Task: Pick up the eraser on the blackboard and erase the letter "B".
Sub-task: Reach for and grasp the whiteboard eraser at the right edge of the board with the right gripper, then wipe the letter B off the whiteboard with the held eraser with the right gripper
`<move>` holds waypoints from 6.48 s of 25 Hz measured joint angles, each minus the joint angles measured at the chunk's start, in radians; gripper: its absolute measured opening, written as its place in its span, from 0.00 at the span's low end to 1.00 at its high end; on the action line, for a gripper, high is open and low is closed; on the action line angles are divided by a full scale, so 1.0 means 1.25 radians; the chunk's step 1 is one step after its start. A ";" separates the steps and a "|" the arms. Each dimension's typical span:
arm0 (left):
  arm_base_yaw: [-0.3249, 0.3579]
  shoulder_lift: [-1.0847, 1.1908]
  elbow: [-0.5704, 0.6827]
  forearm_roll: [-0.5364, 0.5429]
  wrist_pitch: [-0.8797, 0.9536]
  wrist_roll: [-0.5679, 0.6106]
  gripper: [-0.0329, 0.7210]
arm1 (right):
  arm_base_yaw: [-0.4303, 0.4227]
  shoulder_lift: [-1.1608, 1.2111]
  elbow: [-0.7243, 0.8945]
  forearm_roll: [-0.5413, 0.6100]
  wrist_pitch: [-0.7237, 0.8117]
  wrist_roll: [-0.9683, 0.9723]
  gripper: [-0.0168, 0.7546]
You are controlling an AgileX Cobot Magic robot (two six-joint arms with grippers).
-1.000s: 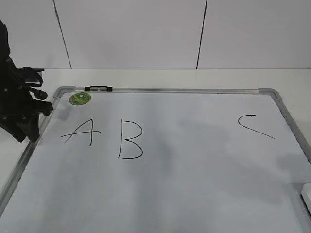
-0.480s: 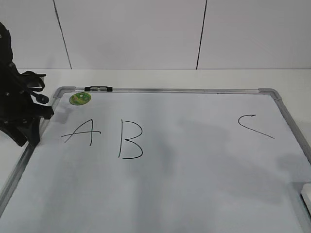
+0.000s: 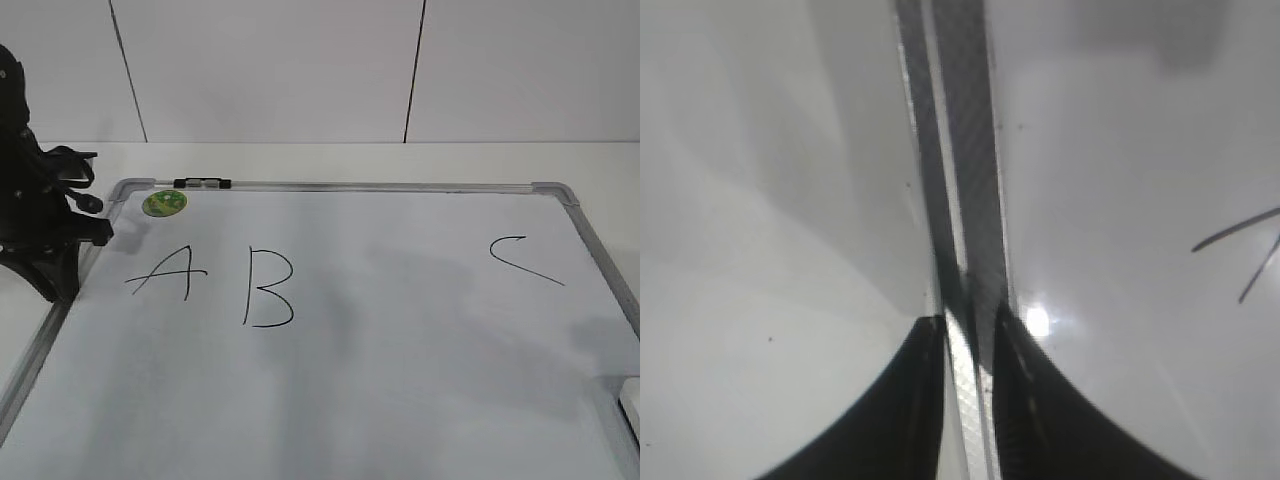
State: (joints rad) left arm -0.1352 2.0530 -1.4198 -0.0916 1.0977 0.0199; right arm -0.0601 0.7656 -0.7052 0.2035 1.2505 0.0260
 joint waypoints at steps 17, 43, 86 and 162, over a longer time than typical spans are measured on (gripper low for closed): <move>0.000 0.004 -0.005 -0.002 0.000 0.000 0.12 | 0.000 0.008 0.000 -0.064 0.000 0.002 0.78; 0.000 0.004 -0.005 -0.005 -0.003 0.000 0.15 | 0.000 0.288 0.029 -0.066 -0.145 0.003 0.84; 0.000 0.004 -0.005 -0.008 -0.006 0.000 0.15 | 0.000 0.525 0.029 -0.064 -0.244 -0.039 0.84; 0.000 0.004 -0.005 -0.026 -0.001 0.000 0.16 | 0.581 1.190 -1.008 -0.117 -0.023 -0.034 0.71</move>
State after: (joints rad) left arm -0.1352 2.0574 -1.4257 -0.1238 1.0963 0.0199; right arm 0.6658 2.2535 -1.9651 0.0567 1.2222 -0.0166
